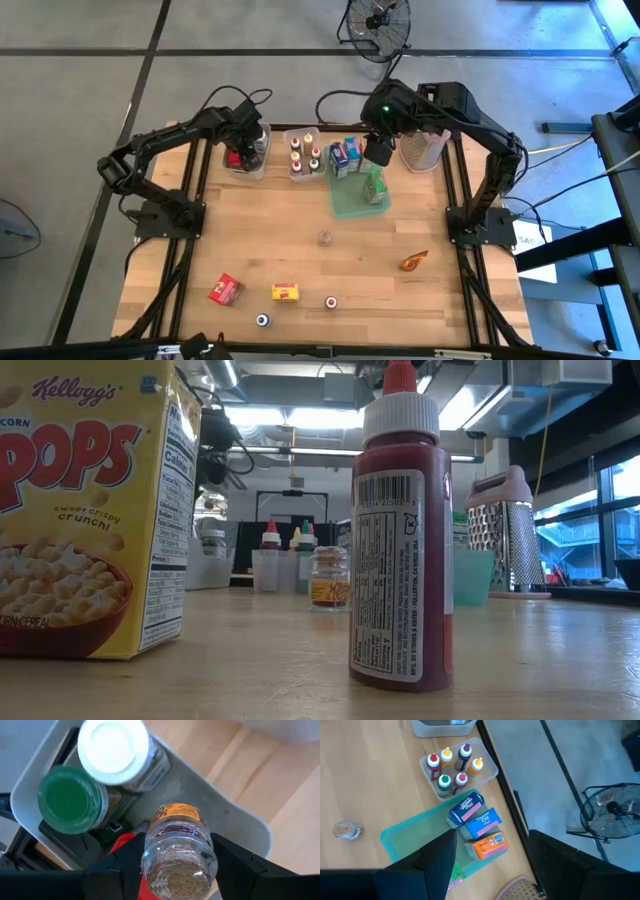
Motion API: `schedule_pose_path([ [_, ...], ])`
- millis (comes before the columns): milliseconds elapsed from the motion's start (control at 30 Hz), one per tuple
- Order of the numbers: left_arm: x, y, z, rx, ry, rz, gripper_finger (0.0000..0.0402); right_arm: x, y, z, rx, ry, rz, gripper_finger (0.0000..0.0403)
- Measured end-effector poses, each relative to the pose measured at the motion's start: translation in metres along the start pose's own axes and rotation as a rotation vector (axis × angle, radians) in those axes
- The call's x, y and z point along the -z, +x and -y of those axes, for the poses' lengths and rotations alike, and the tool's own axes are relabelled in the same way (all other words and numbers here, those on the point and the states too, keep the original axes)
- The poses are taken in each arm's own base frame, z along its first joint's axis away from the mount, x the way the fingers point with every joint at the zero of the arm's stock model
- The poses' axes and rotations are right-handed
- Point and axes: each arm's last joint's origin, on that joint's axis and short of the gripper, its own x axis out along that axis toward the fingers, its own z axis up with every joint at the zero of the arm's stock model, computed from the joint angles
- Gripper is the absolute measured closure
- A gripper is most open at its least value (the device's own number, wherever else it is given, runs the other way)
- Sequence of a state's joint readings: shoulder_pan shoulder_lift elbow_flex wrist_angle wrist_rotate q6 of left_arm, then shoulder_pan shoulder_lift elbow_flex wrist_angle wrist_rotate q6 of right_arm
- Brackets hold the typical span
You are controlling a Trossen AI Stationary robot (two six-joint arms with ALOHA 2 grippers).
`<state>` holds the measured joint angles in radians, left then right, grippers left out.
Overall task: Pick & Place Kitchen Items
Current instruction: Put the bottom transparent spice bottle into the gray bin
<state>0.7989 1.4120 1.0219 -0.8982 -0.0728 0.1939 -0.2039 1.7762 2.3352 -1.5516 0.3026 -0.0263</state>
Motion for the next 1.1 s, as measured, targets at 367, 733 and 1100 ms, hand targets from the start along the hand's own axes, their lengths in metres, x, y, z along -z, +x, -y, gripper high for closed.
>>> schedule_pose_path([
  [367, 0.014, 0.013, 0.0, 0.025, 0.01, -0.068, 0.021, -0.001, 0.0, -0.001, -0.023, 0.021, 0.007, 0.0153],
  [733, 0.007, 0.013, -0.003, -0.023, -0.063, -0.001, 0.021, -0.003, 0.0, -0.002, -0.056, 0.029, 0.027, 0.0153],
  [1100, 0.006, 0.017, -0.005, -0.047, -0.301, -0.015, 0.021, -0.005, 0.0, -0.003, -0.104, 0.028, 0.057, 0.0153],
])
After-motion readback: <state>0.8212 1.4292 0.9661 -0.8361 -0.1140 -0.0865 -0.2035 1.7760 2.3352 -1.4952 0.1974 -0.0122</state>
